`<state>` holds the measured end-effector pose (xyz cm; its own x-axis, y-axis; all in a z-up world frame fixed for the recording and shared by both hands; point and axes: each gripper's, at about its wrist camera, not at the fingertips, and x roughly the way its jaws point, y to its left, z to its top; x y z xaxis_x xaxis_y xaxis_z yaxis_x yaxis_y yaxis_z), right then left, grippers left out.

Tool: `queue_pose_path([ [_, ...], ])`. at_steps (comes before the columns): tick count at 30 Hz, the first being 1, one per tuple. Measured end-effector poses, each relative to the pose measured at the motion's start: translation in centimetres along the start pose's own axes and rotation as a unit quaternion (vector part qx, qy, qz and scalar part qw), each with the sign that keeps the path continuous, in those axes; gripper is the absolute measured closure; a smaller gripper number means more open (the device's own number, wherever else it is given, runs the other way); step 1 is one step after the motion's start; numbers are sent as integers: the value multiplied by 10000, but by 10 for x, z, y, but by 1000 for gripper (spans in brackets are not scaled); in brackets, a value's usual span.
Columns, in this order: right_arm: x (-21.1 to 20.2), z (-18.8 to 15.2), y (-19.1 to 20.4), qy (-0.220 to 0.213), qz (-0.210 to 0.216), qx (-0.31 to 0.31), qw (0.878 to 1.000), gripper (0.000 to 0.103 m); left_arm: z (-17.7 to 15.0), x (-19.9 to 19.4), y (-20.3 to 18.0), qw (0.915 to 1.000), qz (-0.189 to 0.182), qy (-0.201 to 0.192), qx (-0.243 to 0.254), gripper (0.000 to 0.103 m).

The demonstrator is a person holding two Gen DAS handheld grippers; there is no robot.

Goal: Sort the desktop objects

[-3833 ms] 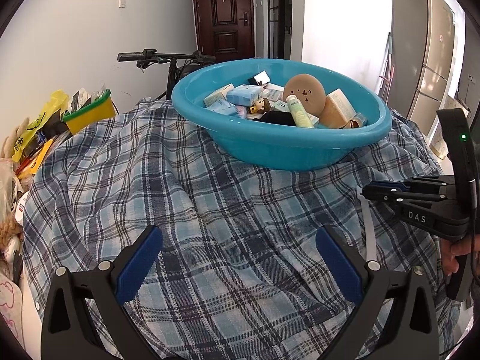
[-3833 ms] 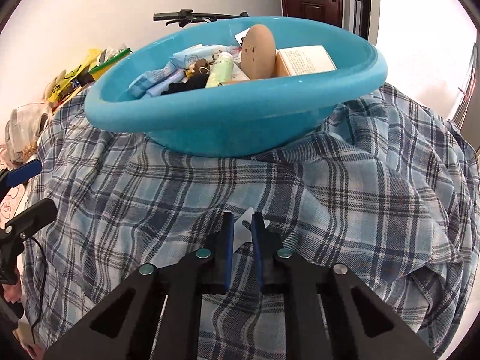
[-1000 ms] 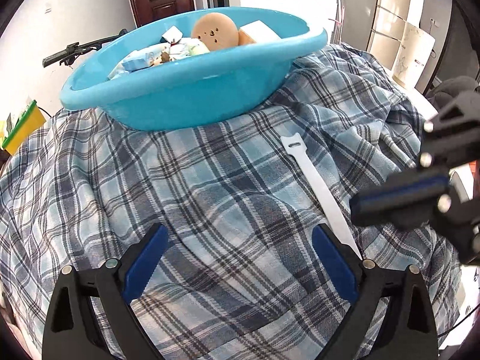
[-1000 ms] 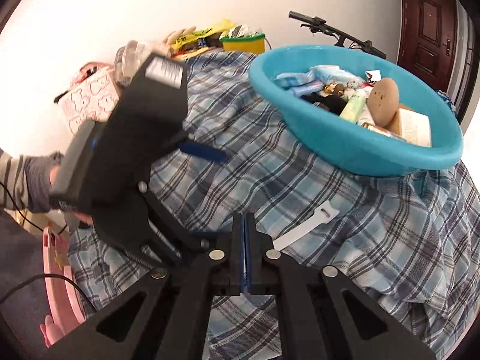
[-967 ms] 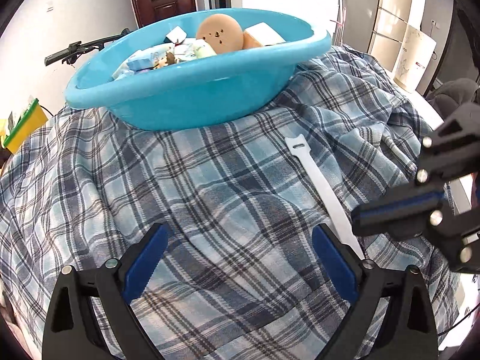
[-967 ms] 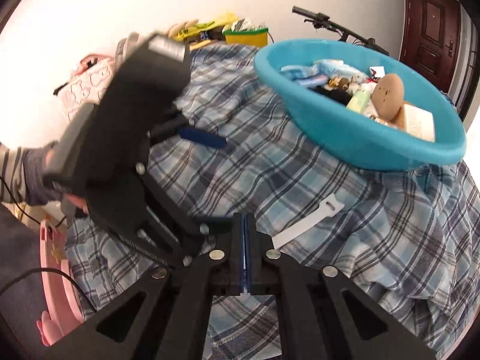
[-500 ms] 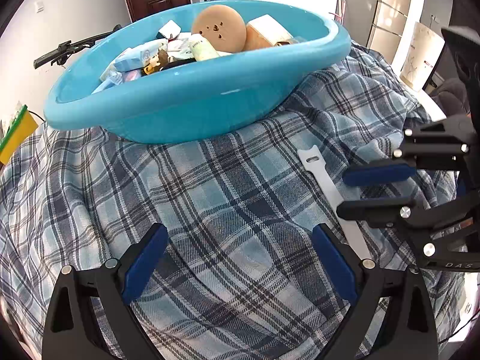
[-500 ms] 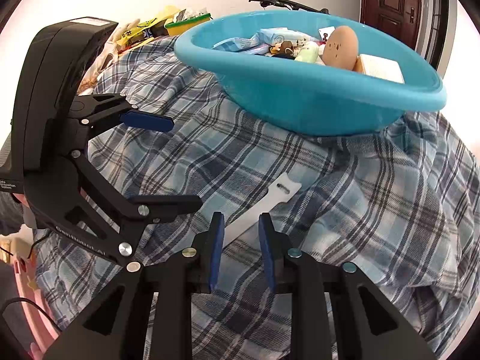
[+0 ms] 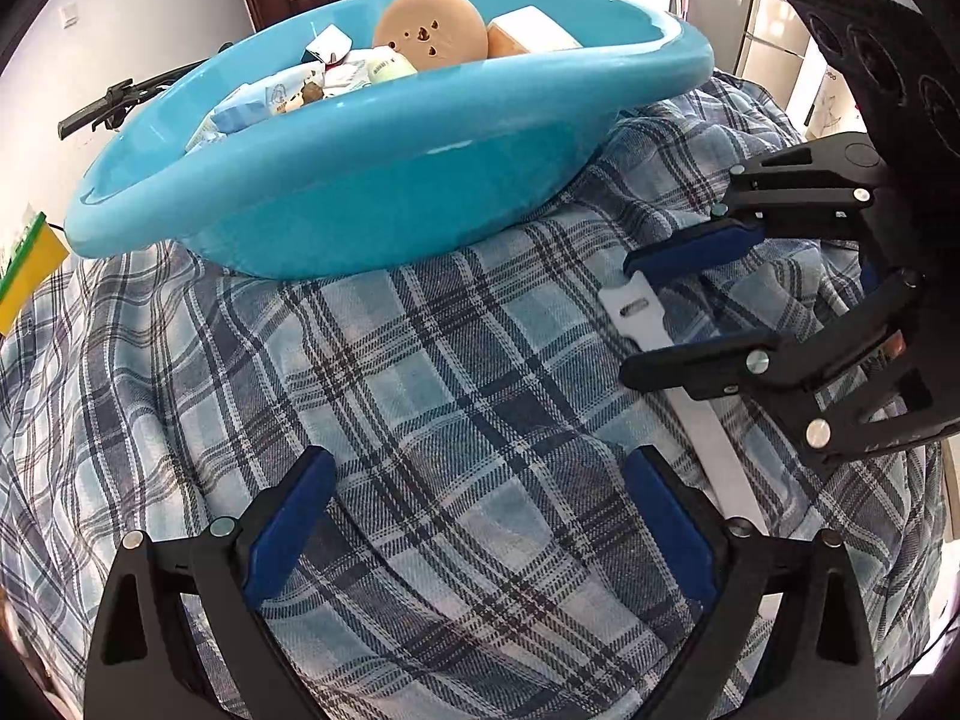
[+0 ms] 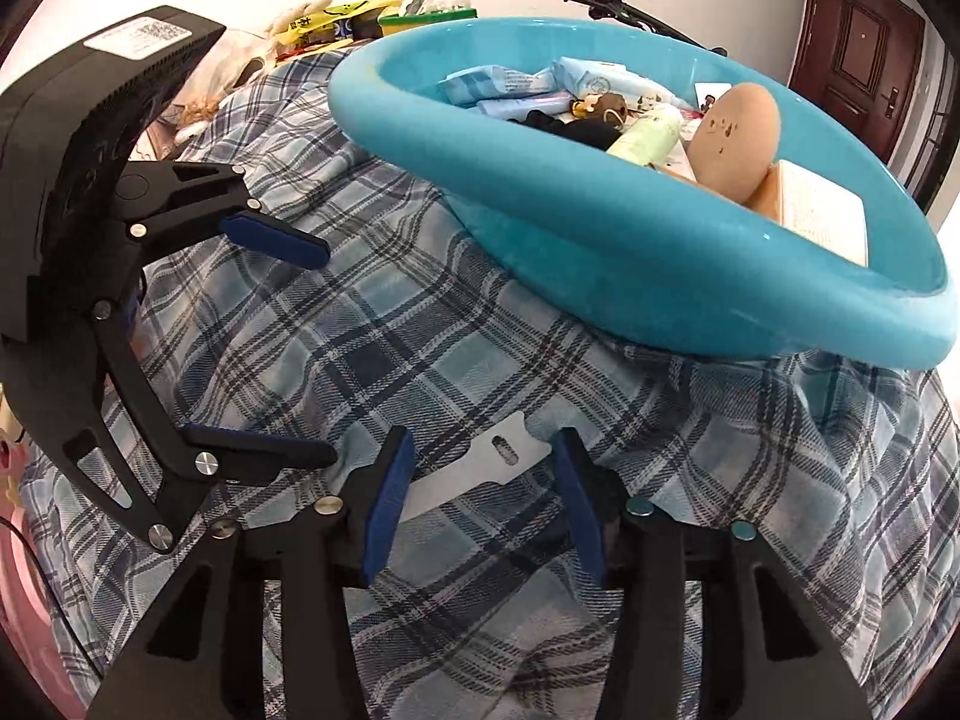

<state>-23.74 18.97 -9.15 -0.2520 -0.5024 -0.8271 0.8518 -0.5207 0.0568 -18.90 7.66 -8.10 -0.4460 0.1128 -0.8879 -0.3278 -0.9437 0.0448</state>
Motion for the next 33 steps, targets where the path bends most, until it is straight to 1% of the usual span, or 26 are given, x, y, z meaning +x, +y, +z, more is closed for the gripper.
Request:
queue_pose_path([
  [3, -4, -2, 3, -55, 189, 2, 9998, 75, 1, 0, 0, 10000, 0, 3, -19, 3],
  [7, -11, -3, 9, -133, 198, -99, 9997, 80, 1, -1, 1, 10000, 2, 0, -37, 3],
  [10, -19, -5, 16, -207, 196, -138, 9995, 86, 2, -1, 1, 10000, 4, 2, -52, 3],
  [12, -20, -3, 20, -248, 153, -164, 9994, 95, 3, -1, 2, 10000, 5, 5, -55, 3],
  [14, -17, 2, 24, -234, 54, -179, 9996, 100, 2, -1, 1, 10000, 7, 8, -63, 2],
  [17, -19, 4, 24, -306, -19, -181, 9994, 101, 3, -2, 0, 10000, 21, 9, -74, 2],
  [22, -41, 1, 34, -554, -160, -239, 9980, 102, 4, -3, 0, 10000, 2, 27, -81, 2],
  [23, -46, 1, 37, -610, -184, -239, 9977, 102, 4, -5, 2, 9999, -59, -4, -120, 3],
  [25, -55, 1, 41, -719, -199, -235, 9969, 102, 3, -17, 7, 9988, -381, -186, -231, 4],
  [27, -64, 3, 44, -815, -141, -237, 9963, 102, 3, -32, 10, 9973, -623, -349, -186, 4],
  [30, -75, 7, 53, -914, -41, -281, 9954, 102, 5, -47, 15, 9928, -1122, -405, -130, 4],
  [31, -78, 8, 57, -929, -14, -321, 9952, 102, 4, -52, 18, 9914, -1237, -417, -118, 4],
  [33, -82, 13, 67, -970, -23, -398, 9945, 102, 4, -57, 18, 9901, -1327, -457, -56, 4],
])
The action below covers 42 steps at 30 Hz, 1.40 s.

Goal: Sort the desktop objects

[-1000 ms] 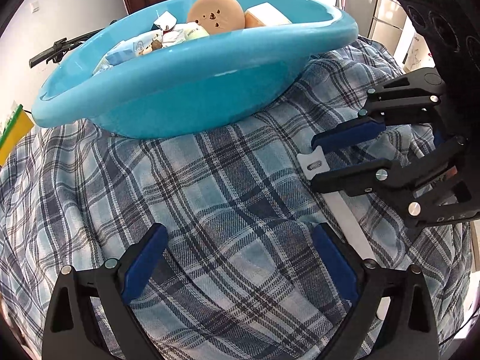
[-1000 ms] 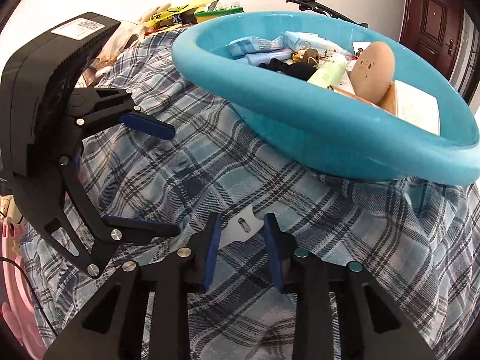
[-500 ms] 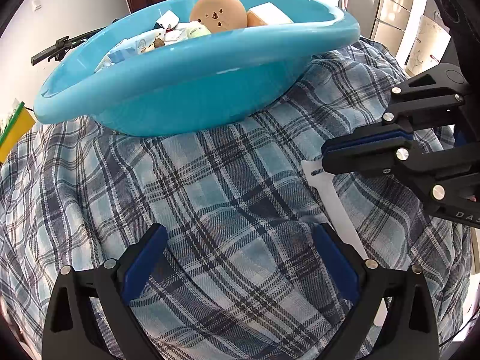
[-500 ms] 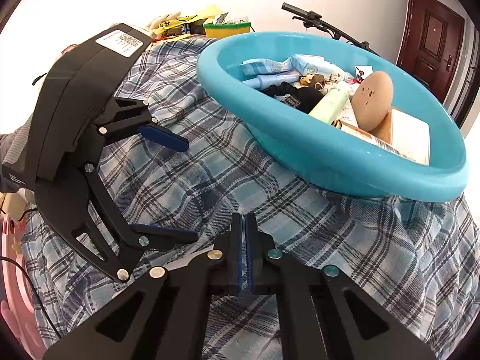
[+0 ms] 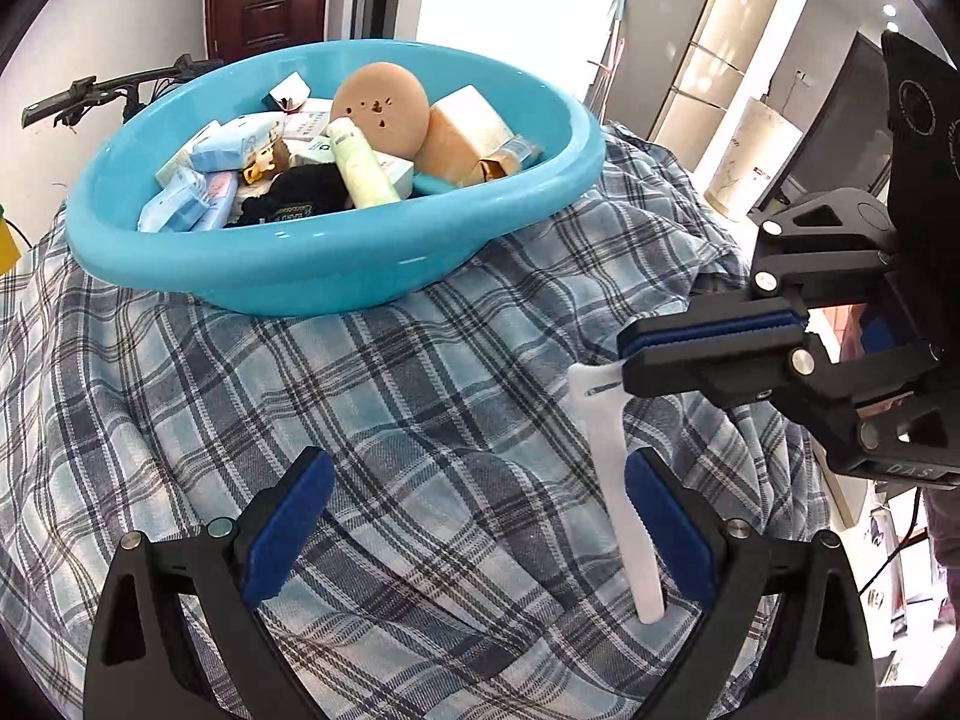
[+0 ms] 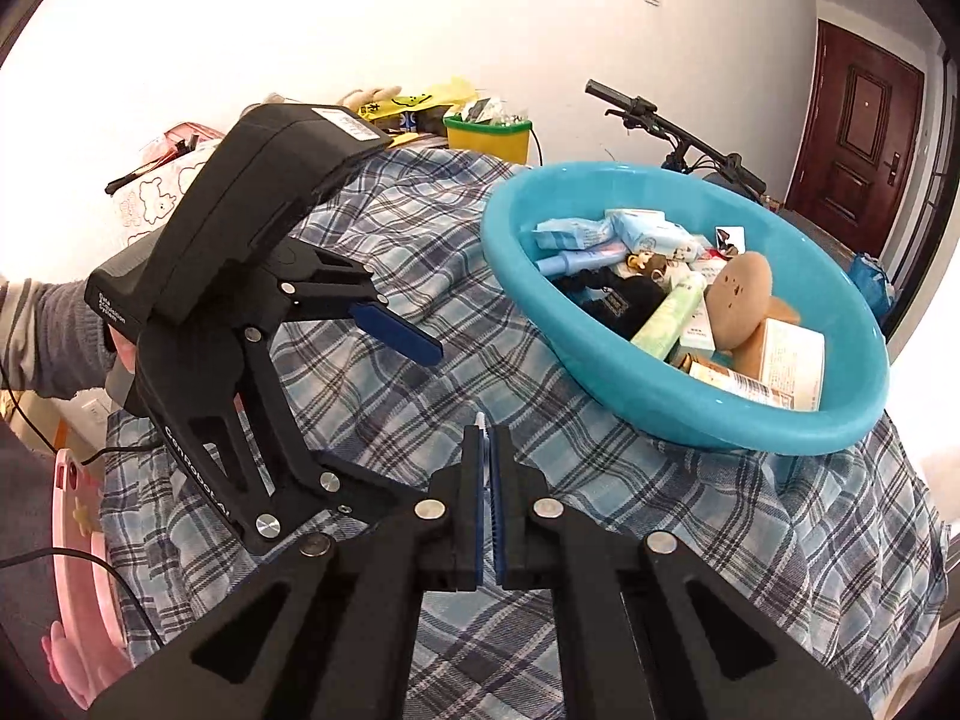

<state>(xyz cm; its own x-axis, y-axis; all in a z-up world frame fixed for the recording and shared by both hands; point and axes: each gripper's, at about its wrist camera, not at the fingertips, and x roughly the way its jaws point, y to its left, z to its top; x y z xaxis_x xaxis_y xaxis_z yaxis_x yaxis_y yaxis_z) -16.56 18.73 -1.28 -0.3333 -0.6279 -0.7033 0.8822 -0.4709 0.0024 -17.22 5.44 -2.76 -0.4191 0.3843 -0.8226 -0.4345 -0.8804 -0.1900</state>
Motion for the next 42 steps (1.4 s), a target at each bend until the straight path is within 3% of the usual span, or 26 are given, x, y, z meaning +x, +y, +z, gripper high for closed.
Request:
queue_pose_path([
  [3, -6, 4, 12, -53, 31, -96, 9999, 102, 6, 1, -11, 10000, 24, -61, -28, 4],
  [6, -10, 8, 19, -77, 42, -155, 9998, 102, -8, -3, -22, 9998, -79, -158, -113, 6],
  [7, -11, 8, 22, -70, 28, -176, 9998, 102, -7, -3, -23, 9997, -87, -206, -128, 12],
  [9, -11, 9, 24, -42, -49, -200, 9998, 102, -2, 1, -17, 9997, -40, -201, -95, 42],
  [10, -11, 9, 24, -22, -73, -189, 9998, 102, -8, -3, -21, 9998, -91, -166, -85, 46],
  [12, -8, 7, 21, 13, -133, -132, 9998, 102, -8, -5, -24, 9997, -203, -102, -62, 70],
  [15, -2, 4, 17, 67, -292, 28, 9995, 102, -11, -8, -33, 9998, -172, -99, 101, 87],
  [25, -5, -15, -5, -81, -248, 947, 9952, 96, -8, -9, -30, 9996, -178, -196, 119, 91],
  [28, -5, -21, -15, -159, 16, 1353, 9907, 78, -6, -14, -31, 9995, -121, -252, 158, 91],
  [29, -4, -23, -18, -205, 129, 1499, 9884, 65, -6, -15, -32, 9994, -65, -275, 187, 91],
  [30, -5, -23, -18, -254, 178, 1563, 9872, 59, -6, -15, -32, 9993, -25, -295, 213, 91],
  [35, -7, -12, -12, -512, 287, 1641, 9847, 59, -5, -15, -32, 9993, -44, -298, 200, 91],
  [40, 3, 2, -6, -413, 131, 1652, 9853, 64, -6, -15, -32, 9993, 20, -329, 158, 91],
  [41, 5, 3, -5, -406, 116, 1662, 9852, 70, -6, -15, -32, 9993, 35, -327, 155, 91],
  [42, 7, 4, -3, -415, 165, 1655, 9852, 84, -6, -16, -32, 9993, 52, -343, 147, 91],
])
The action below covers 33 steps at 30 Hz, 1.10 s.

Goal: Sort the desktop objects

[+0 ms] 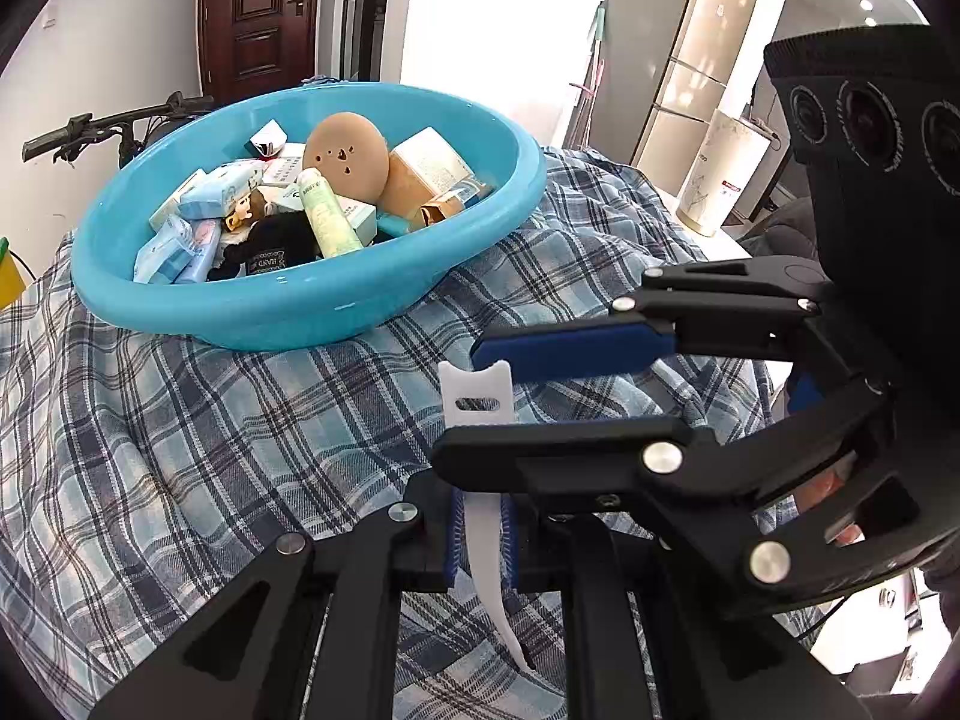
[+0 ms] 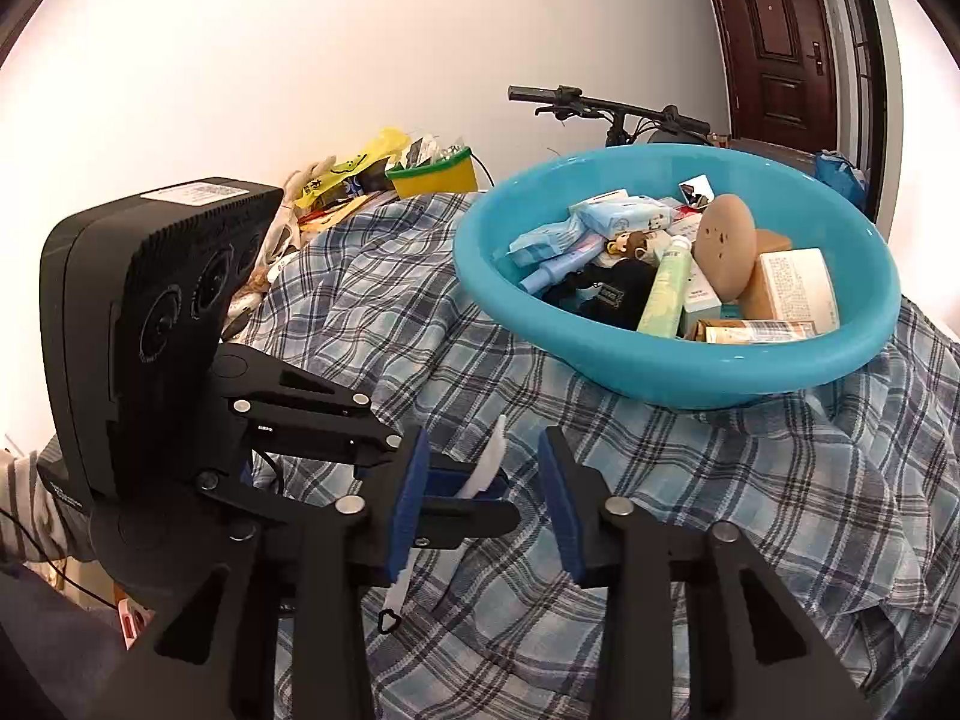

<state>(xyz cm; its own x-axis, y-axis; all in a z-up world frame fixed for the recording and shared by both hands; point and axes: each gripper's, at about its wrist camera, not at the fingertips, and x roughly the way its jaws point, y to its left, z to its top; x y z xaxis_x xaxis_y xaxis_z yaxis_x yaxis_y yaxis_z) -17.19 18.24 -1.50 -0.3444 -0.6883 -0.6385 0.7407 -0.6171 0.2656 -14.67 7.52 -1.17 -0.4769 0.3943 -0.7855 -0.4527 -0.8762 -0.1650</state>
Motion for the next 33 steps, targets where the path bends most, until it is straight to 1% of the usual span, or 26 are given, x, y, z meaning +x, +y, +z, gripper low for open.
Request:
queue_pose_path([
  [1, 1, 0, 2, -5, -11, -15, 10000, 91, 0, 0, 0, 10000, 24, -10, -14, 91],
  [2, 3, 0, 5, -14, -166, -53, 9998, 101, 0, 0, 1, 10000, 52, -19, -33, 91],
  [4, 4, -1, 9, -71, -318, -48, 9995, 101, 0, -1, 2, 9999, 106, -44, -56, 91],
  [5, 3, -1, 10, -115, -376, 14, 9992, 101, 0, -3, 2, 9998, 181, -84, -92, 85],
  [6, 2, -1, 11, -153, -424, 70, 9990, 101, 0, -4, 2, 9992, 356, -128, -124, 69],
  [7, 0, 0, 12, -200, -479, 85, 9986, 101, 0, -5, 3, 9980, 591, -181, -143, 58],
  [8, -3, 1, 15, -297, -631, 57, 9975, 101, 1, -7, 4, 9963, 797, -252, -172, 34],
  [9, -6, 2, 17, -378, -786, 30, 9962, 101, 0, -9, 7, 9947, 939, -347, -226, 21],
  [10, -11, 4, 17, -472, -943, 36, 9944, 101, 0, -13, 11, 9938, 971, -454, -302, 19],
  [11, -16, 6, 17, -540, -1056, 79, 9929, 101, 0, -16, 15, 9940, 887, -512, -394, 19],
  [12, -20, 8, 16, -600, -1158, 142, 9914, 101, 0, -18, 19, 9941, 826, -503, -494, 18],
  [14, -27, 11, 15, -645, -1392, 233, 9879, 101, 2, -23, 25, 9929, 854, -530, -643, 18],
  [16, -33, 15, 15, -723, -1563, 293, 9846, 101, 3, -28, 26, 9911, 969, -610, -675, 17],
  [19, -44, 17, 17, -904, -1775, 401, 9791, 101, 3, -31, 25, 9887, 1214, -662, -583, 16],
  [21, -52, 19, 18, -1003, -1882, 472, 9759, 101, 1, -31, 24, 9877, 1333, -621, -535, 16],
  [24, -64, 23, 18, -1184, -2185, 500, 9673, 101, -2, -33, 26, 9865, 1435, -577, -533, 16],
  [28, -83, 28, 12, -1400, -2490, 588, 9565, 101, -5, -35, 34, 9836, 1589, -540, -658, 16],
  [30, -89, 29, 7, -1445, -2512, 637, 9550, 101, -6, -37, 39, 9819, 1648, -546, -758, 16],
  [33, -88, 27, 6, -1352, -2539, 631, 9557, 101, -7, -43, 47, 9783, 1702, -700, -955, 16],
])
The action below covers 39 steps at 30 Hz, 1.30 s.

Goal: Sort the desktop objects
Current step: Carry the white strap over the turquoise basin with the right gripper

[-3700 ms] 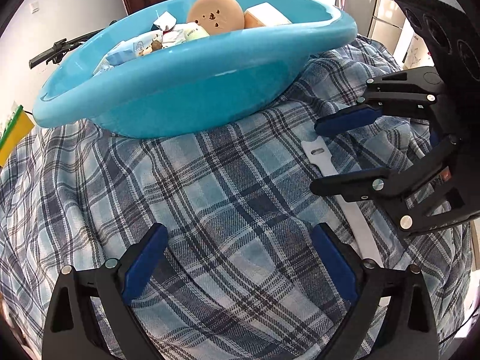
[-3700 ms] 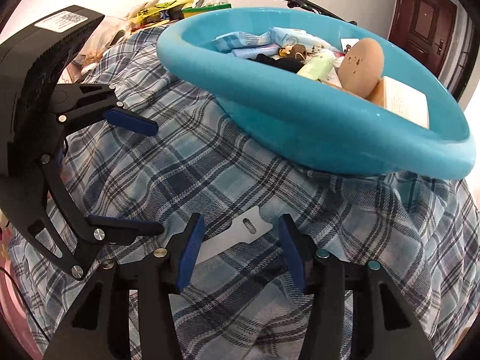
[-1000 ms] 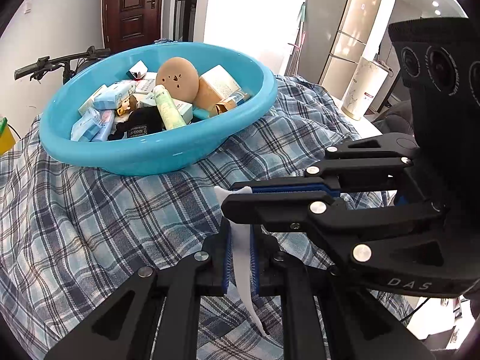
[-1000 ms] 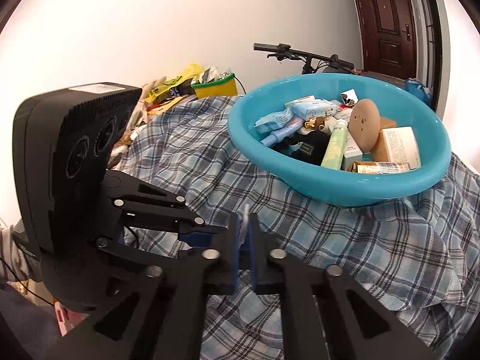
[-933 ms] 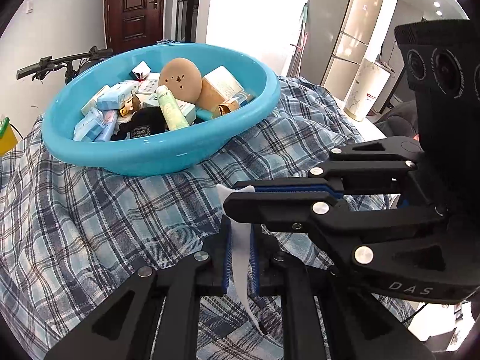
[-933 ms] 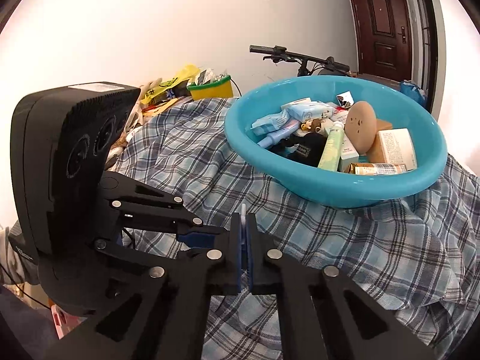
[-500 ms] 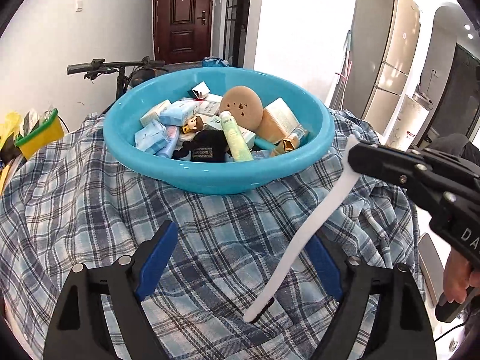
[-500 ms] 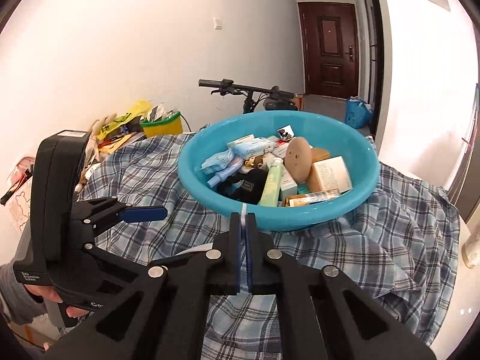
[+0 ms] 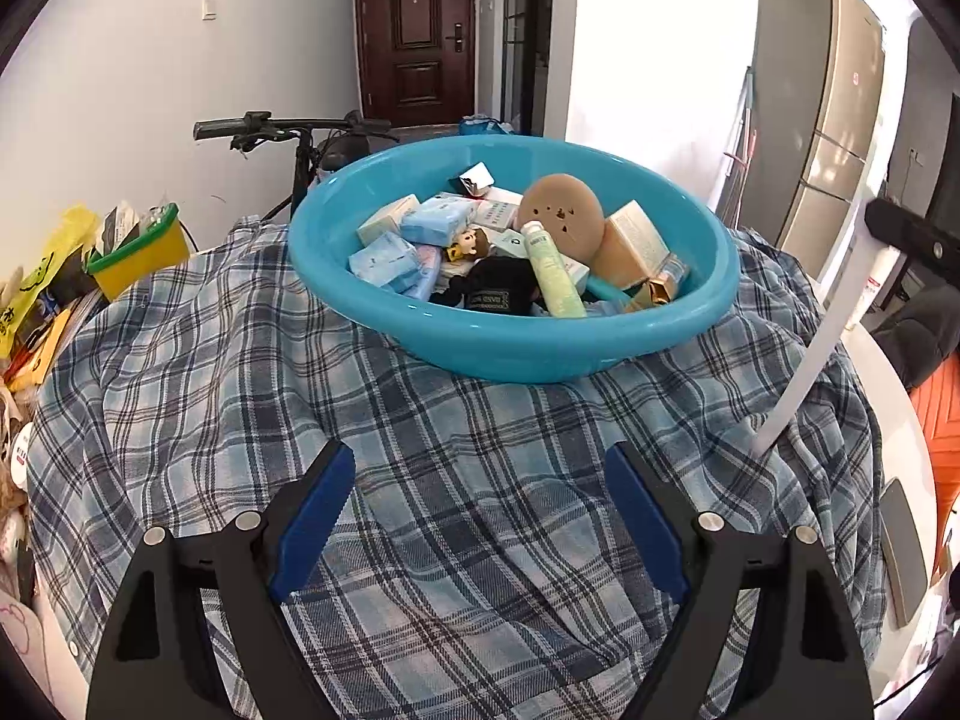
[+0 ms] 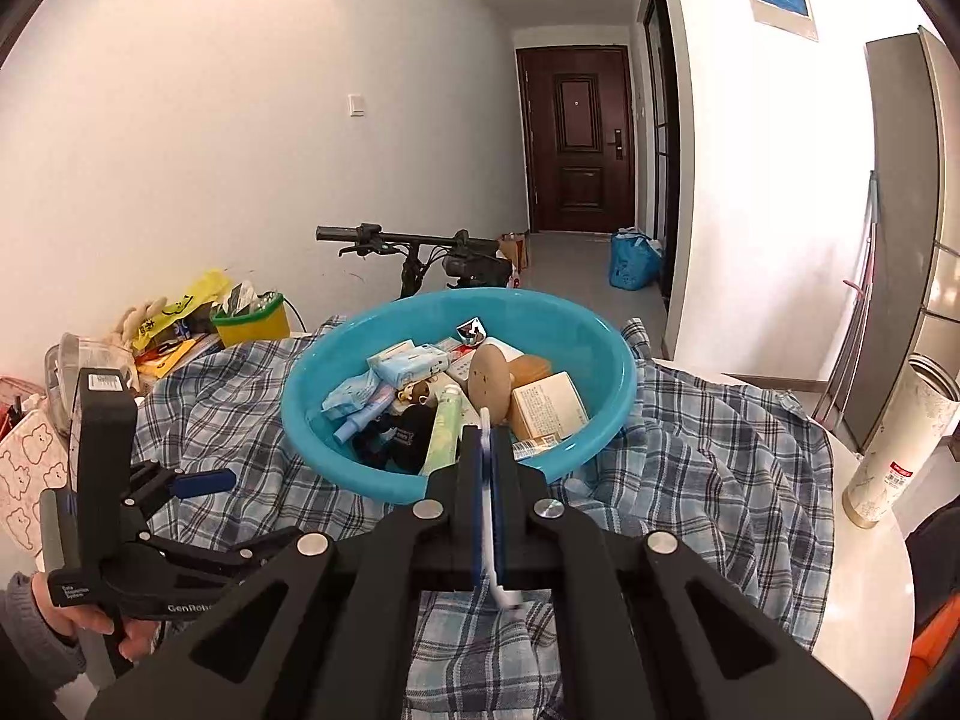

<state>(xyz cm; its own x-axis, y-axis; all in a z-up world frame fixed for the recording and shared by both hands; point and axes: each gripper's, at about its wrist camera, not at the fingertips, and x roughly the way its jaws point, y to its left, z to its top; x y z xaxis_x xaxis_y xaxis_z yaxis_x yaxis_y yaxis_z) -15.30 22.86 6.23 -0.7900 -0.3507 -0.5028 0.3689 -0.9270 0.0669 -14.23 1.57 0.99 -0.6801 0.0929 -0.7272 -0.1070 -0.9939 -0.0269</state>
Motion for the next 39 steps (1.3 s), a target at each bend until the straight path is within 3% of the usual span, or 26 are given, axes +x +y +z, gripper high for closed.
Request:
queue_pose_path([
  [10, 22, -25, 18, 370, -115, -315, 9988, 101, 4, -12, -10, 9993, 136, -266, 214, 16],
  [15, 22, -22, 20, 333, -139, -391, 9986, 101, 6, -16, -4, 9993, 117, -367, 29, 16],
  [20, 18, -5, 20, 129, -190, -368, 9991, 101, 19, -33, 1, 9961, 231, -843, -73, 16],
  [26, 5, 33, 26, -293, -264, -429, 9983, 101, 47, -69, 6, 9781, 715, -1955, 35, 15],
  [29, -6, 51, 28, -566, -304, -390, 9972, 101, 61, -89, 10, 9673, 753, -2424, -30, 0],
  [32, -16, 68, 33, -812, -340, -395, 9953, 101, 70, -110, 15, 9533, 867, -2888, -193, 0],
  [34, -21, 76, 37, -940, -339, -421, 9941, 101, 76, -120, 18, 9480, 839, -3058, -259, 0],
  [39, -26, 84, 49, -1081, -340, -528, 9922, 101, 85, -127, 23, 9485, 787, -3054, -309, 0],
])
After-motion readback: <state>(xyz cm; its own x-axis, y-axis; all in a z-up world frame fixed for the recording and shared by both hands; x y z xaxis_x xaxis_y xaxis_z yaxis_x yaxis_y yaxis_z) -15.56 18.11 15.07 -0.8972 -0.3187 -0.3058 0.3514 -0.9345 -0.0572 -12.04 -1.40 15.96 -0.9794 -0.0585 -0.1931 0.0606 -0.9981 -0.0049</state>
